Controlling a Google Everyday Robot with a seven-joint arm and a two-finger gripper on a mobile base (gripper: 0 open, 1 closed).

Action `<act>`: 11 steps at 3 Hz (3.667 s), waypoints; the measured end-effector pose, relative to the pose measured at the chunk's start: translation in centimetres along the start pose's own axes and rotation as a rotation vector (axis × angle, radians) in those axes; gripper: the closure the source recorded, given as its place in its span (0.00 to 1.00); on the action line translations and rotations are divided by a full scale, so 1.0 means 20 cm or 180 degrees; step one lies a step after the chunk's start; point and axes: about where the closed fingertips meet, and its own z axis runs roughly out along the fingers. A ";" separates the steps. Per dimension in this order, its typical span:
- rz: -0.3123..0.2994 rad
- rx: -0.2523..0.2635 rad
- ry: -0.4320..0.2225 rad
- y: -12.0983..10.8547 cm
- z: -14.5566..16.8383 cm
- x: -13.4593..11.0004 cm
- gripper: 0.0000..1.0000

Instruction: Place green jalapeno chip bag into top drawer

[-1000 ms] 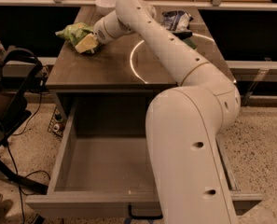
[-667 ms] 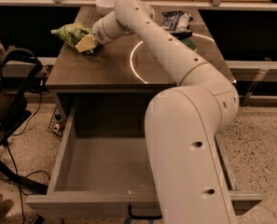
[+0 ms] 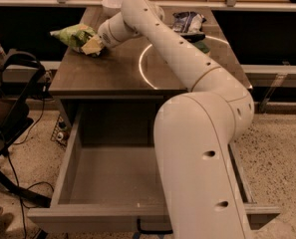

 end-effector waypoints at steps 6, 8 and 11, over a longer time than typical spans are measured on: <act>0.0000 -0.0001 0.0000 0.00 -0.01 -0.01 1.00; 0.0000 0.0001 0.0000 0.00 -0.01 -0.01 1.00; -0.0051 0.0207 0.0010 -0.01 -0.18 -0.09 1.00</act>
Offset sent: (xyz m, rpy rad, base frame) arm -0.0313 -0.0744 0.0715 0.0004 -0.0733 -0.0396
